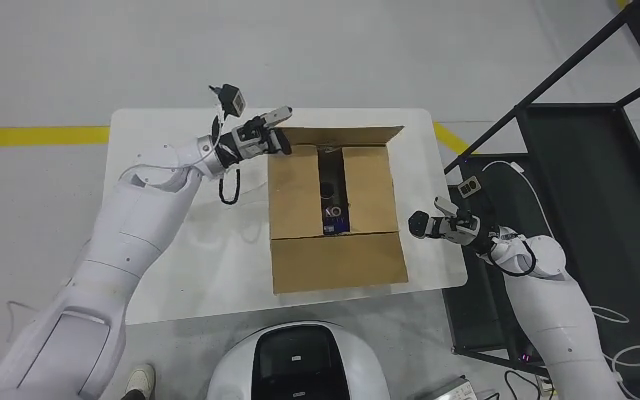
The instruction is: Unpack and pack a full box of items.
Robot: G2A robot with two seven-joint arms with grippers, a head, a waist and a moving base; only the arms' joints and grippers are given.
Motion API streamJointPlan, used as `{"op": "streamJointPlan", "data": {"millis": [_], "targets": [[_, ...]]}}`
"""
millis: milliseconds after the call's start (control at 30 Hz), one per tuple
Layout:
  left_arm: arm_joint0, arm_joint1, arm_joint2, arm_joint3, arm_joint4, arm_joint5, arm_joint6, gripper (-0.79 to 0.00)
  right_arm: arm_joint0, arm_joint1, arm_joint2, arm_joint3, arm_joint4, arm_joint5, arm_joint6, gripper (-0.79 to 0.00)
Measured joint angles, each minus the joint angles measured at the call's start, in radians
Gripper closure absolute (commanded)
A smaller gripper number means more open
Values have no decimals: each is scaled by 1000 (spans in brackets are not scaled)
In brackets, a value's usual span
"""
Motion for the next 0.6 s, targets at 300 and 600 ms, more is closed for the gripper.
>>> {"op": "streamJointPlan", "data": {"millis": [300,600], "targets": [[-128,-95,98,229,78,-39,229,-785,0,0,0,0,0,0,0,-785],[-211,-177,221,390,320,64,409,-785,0,0,0,0,0,0,0,-785]]}}
